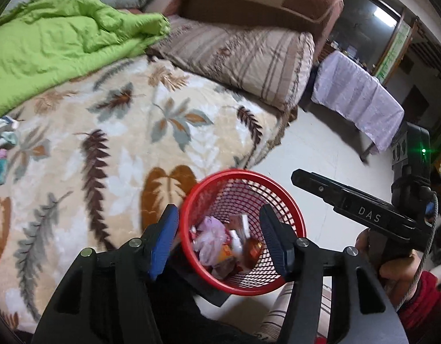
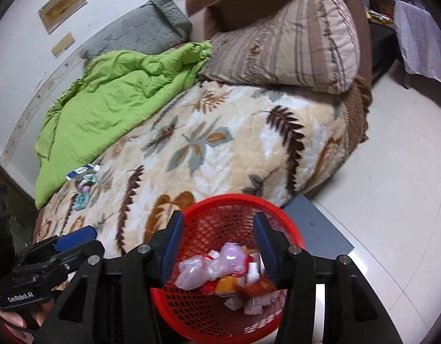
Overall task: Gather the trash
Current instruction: 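Open both tools to drop the bag and packet into the wastebasket, then reach both tools back over the bed toward the remaining items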
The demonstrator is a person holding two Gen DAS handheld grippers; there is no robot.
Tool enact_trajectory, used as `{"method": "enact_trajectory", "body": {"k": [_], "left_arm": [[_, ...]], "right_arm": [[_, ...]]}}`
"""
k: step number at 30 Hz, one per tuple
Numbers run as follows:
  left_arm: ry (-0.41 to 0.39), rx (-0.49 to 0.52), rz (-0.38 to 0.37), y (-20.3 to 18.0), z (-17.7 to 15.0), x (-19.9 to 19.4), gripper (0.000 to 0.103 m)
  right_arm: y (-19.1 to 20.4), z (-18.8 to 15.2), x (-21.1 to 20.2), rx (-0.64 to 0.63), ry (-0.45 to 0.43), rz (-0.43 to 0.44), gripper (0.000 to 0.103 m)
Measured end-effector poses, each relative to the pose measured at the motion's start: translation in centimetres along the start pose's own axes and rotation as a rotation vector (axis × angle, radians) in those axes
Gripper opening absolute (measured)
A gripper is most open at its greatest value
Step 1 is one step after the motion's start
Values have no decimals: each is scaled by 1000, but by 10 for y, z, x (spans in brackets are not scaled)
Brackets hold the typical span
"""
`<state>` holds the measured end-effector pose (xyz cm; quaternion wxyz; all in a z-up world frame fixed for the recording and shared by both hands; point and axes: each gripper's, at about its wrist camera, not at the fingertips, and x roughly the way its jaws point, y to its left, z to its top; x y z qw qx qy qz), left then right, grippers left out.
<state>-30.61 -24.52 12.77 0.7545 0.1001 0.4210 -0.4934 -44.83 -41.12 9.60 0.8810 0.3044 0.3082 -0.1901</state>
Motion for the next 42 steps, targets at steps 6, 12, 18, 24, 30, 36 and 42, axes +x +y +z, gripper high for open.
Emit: {"method": "enact_trajectory", "body": {"k": [6, 12, 18, 24, 30, 36, 42], "left_arm": [[-62, -61, 119, 39, -8, -42, 60], [-102, -219, 220, 113, -19, -70, 60], [-116, -430, 301, 201, -41, -91, 60], [-153, -572, 454, 276, -57, -113, 60], [-174, -668, 532, 325, -63, -116, 60], [-206, -723, 590, 350, -70, -112, 60], [-240, -732, 645, 363, -77, -112, 60]], "right_arm": [[46, 1, 13, -90, 39, 83, 55], [111, 7, 44, -213, 79, 140, 55], [188, 9, 92, -352, 135, 232, 55], [260, 7, 165, -461, 252, 333, 55], [324, 23, 238, -467, 319, 374, 54], [386, 31, 314, -519, 364, 349, 52], [411, 38, 380, -444, 423, 327, 52]]}}
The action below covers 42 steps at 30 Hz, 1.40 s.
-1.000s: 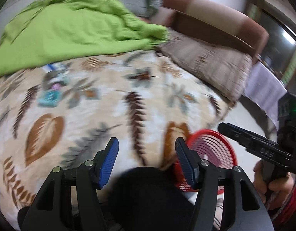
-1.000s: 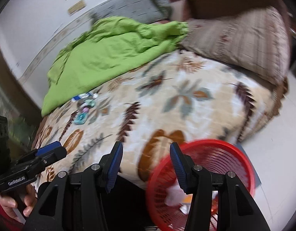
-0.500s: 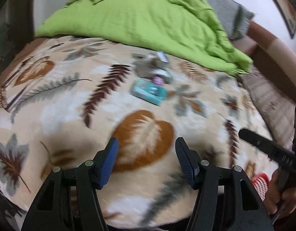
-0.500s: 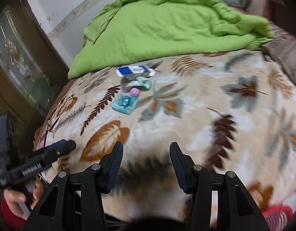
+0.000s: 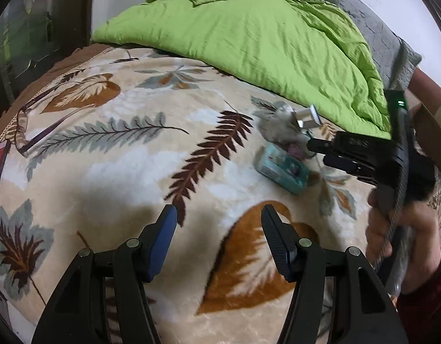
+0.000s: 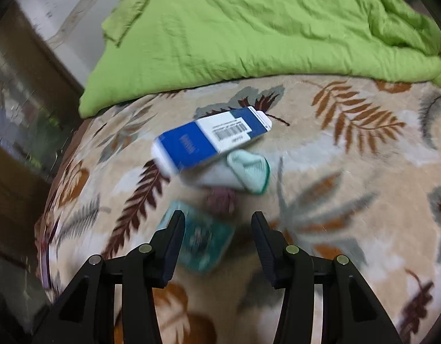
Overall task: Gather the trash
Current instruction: 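Reach both tools back over the bed toward the remaining items, then grasp the blue wet-wipe pack with the left tool while the right tool grasps the purple foil ball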
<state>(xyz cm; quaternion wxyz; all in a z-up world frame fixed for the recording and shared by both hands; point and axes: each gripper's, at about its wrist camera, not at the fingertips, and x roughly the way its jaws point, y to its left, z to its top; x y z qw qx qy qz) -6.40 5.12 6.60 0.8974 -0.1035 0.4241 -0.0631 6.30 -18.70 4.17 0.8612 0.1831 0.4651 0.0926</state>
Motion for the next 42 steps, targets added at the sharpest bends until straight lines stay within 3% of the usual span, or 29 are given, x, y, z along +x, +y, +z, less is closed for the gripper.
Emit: {"method": "enact_trajectory", "body": {"k": [8, 10, 15, 20, 23, 25, 28, 30, 32, 39, 42], "left_arm": [[15, -27, -14, 7, -2, 17, 60], [22, -23, -19, 7, -3, 19, 60], [34, -28, -37, 8, -4, 20, 60], [43, -42, -54, 10, -4, 17, 60], [39, -52, -53, 12, -3, 13, 60], [40, -47, -53, 12, -2, 11, 61], [45, -15, -58, 7, 4, 13, 63], [45, 41, -74, -2, 9, 18, 73], [63, 130, -73, -15, 17, 28, 74], [178, 286, -89, -48, 33, 78, 75], [198, 336, -44, -58, 33, 98, 75]], "right_arm": [[0, 12, 45, -3, 49, -59, 36], [-3, 10, 46, 4, 36, -41, 27], [0, -6, 31, -8, 21, -45, 25], [5, -41, 17, 36, 67, 39, 25], [17, -65, 10, 58, 123, 170, 25], [25, -77, -2, 30, 105, 177, 25], [21, -84, -27, 14, 33, 150, 25], [13, -89, -43, 17, 0, 127, 25], [5, -95, -56, 18, -24, 109, 25], [-9, -121, -79, -5, -49, 66, 25], [-17, -124, -80, 23, -45, 77, 25]]}}
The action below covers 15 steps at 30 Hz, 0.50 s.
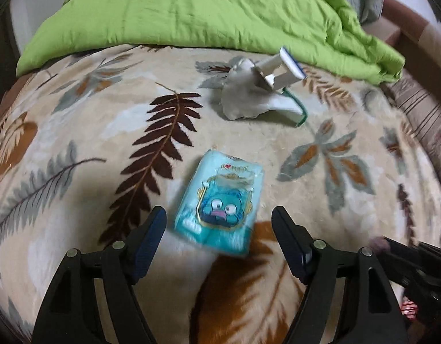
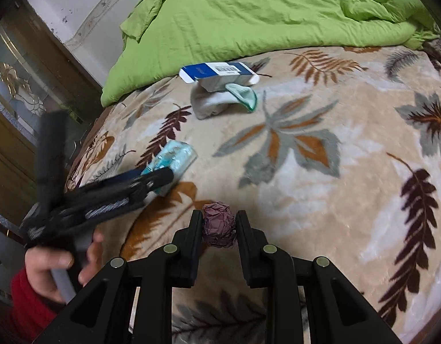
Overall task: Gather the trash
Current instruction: 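Grasp the blue wet-wipe pack with the left tool while the right tool grasps the purple foil ball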
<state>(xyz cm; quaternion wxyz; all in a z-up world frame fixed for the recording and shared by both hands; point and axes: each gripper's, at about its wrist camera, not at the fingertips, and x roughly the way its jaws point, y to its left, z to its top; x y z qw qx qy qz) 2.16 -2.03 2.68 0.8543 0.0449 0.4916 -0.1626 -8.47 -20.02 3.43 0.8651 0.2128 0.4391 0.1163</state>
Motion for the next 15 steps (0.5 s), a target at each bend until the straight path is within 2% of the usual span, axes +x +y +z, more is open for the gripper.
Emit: {"method": "enact_trajectory", "body": {"k": [2, 4, 6, 7, 9, 11, 15], "left_arm": [[14, 8, 40, -2, 2, 10, 73], [2, 14, 72, -2, 1, 16, 67], [-28, 21, 102, -3, -1, 16, 52], [-40, 26, 109, -4, -3, 15, 51], [-64, 28, 110, -4, -6, 10, 37], [-81, 9, 91, -2, -8, 2, 31], [-113, -32, 55, -5, -19, -24, 30]], "right_arm": [[-1, 0, 0, 11, -3, 1, 25], [-1, 0, 1, 10, -2, -1, 25], [-1, 0, 0, 9, -8, -2, 25], [-1, 0, -1, 6, -10, -3, 25], [1, 0, -2, -3, -16, -10, 25], [4, -1, -5, -16, -21, -18, 25], [13, -4, -14, -57, -38, -40, 25]]}}
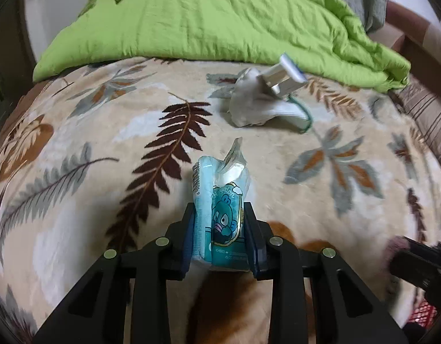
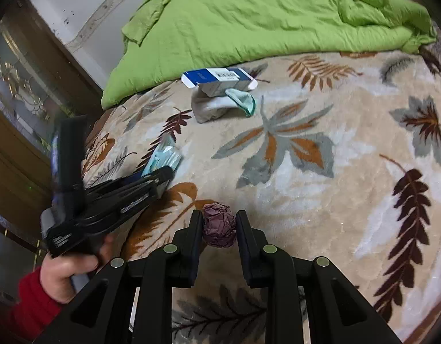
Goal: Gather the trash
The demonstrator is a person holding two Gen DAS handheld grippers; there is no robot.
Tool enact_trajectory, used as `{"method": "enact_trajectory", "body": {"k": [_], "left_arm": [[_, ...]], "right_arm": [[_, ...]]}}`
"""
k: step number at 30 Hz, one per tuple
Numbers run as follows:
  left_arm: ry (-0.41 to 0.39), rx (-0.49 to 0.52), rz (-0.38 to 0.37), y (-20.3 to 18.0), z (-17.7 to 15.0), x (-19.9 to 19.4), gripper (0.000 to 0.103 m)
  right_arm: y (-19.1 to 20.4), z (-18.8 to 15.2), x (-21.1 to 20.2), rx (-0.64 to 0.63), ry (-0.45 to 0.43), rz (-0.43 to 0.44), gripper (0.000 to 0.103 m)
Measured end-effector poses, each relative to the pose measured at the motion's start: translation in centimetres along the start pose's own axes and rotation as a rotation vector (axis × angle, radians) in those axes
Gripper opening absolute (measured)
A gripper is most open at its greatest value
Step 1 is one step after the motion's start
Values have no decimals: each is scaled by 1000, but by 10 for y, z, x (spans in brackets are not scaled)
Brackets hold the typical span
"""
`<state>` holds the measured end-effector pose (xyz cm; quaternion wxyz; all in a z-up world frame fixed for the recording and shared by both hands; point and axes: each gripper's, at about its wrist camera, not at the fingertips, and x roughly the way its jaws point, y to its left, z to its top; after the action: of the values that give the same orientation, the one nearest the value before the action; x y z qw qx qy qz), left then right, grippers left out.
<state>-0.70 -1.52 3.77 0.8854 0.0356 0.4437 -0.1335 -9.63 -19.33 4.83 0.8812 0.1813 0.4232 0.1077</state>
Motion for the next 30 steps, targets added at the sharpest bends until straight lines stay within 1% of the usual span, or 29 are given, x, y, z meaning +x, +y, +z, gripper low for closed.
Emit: {"method": "enact_trajectory", "body": {"k": [4, 8, 10, 12, 13, 15, 18, 22, 30], "left_arm": [[-62, 0, -8, -8, -16, -42, 30], [-111, -6, 26, -12, -37, -77, 30], [-129, -23, 46, -12, -48, -87, 30], [-159, -10, 79, -15, -61, -97, 30], [-175, -3, 96, -17, -66, -100, 30], [-182, 2, 111, -19, -72, -102, 30], [-203, -2, 138, -20, -76, -102, 30], [-207, -11, 150, -19, -77, -101, 30], [-200, -28, 153, -14, -77, -97, 31]], "right_arm": [[8, -4, -12, -54, -25, -37, 25], [14, -10, -24, -109, -53, -73, 25], [16, -14, -30, -124, -69, -89, 25], [17, -18, -35, -136, -85, -100, 25], [17, -20, -36, -137, -88, -100, 25], [17, -24, -37, -138, -91, -100, 25], [12, -25, -36, -120, -90, -99, 25], [7, -25, -36, -97, -88, -102, 25], [14, -27, -34, -126, -88, -128, 25]]}}
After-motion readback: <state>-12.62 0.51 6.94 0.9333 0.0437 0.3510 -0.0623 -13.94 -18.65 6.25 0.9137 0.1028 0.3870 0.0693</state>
